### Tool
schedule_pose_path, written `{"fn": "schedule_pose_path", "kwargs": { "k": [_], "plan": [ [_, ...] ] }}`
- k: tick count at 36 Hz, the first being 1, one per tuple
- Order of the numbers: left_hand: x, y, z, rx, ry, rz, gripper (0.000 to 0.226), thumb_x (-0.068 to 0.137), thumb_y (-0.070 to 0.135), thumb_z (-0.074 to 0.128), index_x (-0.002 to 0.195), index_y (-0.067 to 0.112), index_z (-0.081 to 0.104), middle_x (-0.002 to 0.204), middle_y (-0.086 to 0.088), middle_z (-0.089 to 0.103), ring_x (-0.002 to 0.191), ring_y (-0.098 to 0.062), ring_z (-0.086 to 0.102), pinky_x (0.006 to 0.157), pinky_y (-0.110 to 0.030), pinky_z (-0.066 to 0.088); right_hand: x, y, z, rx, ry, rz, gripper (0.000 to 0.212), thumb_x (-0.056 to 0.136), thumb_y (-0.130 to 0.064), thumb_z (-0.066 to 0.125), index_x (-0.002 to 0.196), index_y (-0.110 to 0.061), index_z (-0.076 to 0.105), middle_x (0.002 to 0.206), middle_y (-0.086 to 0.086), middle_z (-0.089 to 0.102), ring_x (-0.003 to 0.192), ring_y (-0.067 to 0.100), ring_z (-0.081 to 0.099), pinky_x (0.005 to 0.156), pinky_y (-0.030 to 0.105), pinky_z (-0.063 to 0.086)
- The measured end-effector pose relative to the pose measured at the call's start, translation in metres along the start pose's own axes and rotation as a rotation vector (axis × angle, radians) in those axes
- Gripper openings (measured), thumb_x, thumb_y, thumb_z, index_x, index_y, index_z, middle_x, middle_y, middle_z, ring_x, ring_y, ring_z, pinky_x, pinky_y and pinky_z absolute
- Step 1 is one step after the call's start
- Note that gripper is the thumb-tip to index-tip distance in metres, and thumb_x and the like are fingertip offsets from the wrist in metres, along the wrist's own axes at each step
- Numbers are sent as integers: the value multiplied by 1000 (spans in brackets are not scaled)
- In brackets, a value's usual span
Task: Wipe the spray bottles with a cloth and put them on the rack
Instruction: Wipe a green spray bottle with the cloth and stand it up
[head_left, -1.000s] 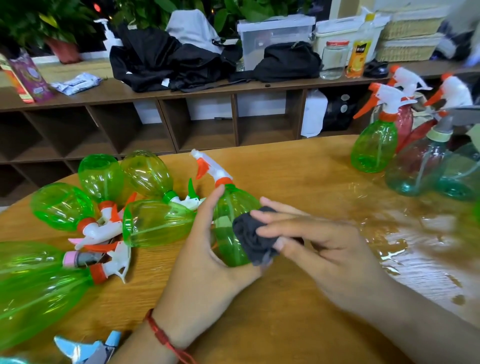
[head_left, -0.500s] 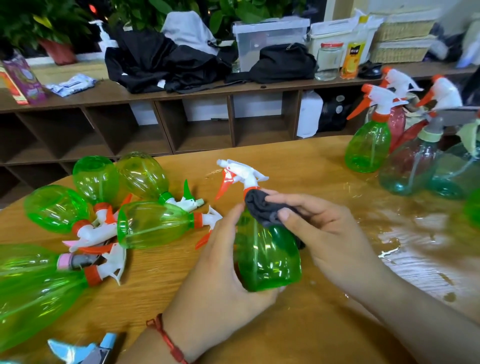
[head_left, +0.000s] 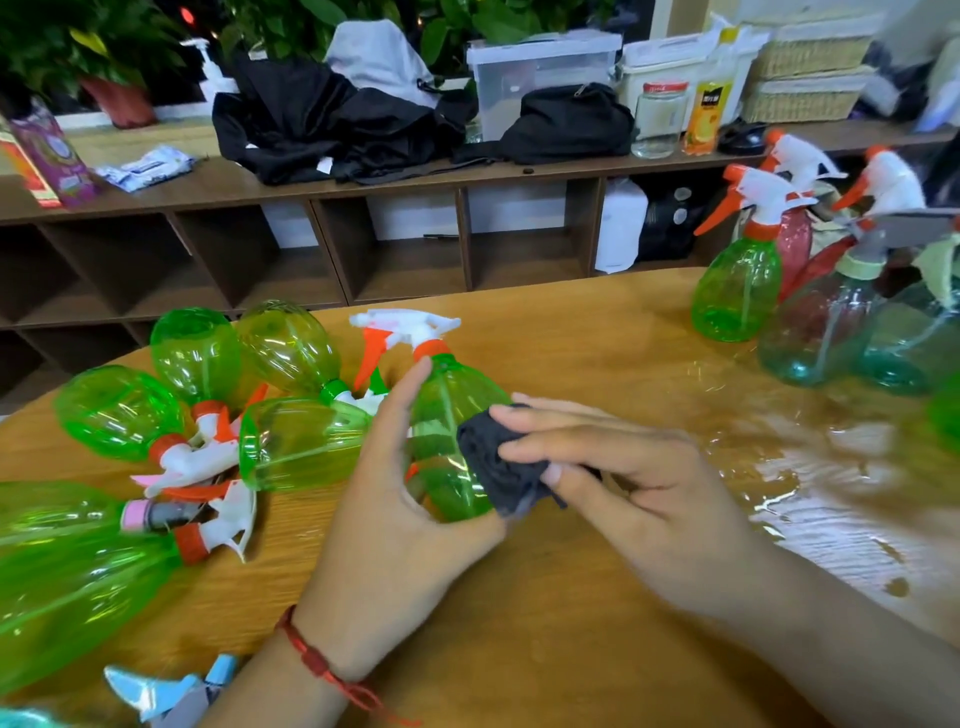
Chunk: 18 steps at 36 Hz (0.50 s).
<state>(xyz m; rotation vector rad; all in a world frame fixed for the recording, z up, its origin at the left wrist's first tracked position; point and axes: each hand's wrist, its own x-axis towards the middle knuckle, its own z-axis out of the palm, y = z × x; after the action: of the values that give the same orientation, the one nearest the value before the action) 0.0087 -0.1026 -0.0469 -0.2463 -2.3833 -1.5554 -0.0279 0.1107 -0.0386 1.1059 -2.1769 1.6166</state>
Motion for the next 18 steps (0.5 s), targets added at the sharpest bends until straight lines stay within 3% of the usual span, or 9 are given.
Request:
{"fn": "schedule_pose_path", "kwargs": {
  "k": [2,4,7,11,13,15,18],
  "plan": [
    [-2,-1,4,-5,-32,23,119,64,25,103,160,46,36,155,10,54,143,-14,54,115,-37,51,2,3,-3,97,23,80,30,101,-2,60,122,-17,77,139,-8,70,137,14,60,116,34,47],
    [-6,0,9,-4,-108,44,120,64,28,103,161,48,34,160,11,49,147,-20,50,118,-47,47,5,2,-5,215,55,169,27,102,-5,59,122,-15,76,138,-8,71,134,12,62,112,29,49],
    [-14,4,16,-82,-209,55,120,65,26,104,160,50,34,161,15,48,145,-19,53,115,-48,50,13,2,-9,387,162,285,27,101,-13,58,122,-10,75,129,-2,75,114,7,72,94,18,55],
    [-14,8,18,-163,-253,80,120,65,33,101,163,44,32,162,20,46,148,-16,50,117,-48,47,14,5,-9,517,189,292,29,97,-26,62,119,-16,78,132,5,74,127,23,67,109,39,52],
    [-10,4,17,-93,-241,94,122,61,41,100,163,44,31,163,26,42,151,-7,44,121,-30,40,13,4,-7,540,202,298,27,99,-21,61,119,-13,78,132,7,74,113,13,72,92,24,58],
    [-7,3,16,48,-218,122,122,62,52,97,163,44,29,163,29,39,152,0,37,119,-14,30,12,3,-6,543,208,312,27,98,-12,57,119,-6,74,130,7,75,93,2,72,67,6,51],
    [-9,4,18,203,-152,163,118,68,58,94,164,37,30,160,28,37,151,-2,38,119,-16,33,10,5,-6,508,187,331,26,101,-2,53,118,-4,72,128,4,76,87,-1,71,61,3,48]
  ]
}}
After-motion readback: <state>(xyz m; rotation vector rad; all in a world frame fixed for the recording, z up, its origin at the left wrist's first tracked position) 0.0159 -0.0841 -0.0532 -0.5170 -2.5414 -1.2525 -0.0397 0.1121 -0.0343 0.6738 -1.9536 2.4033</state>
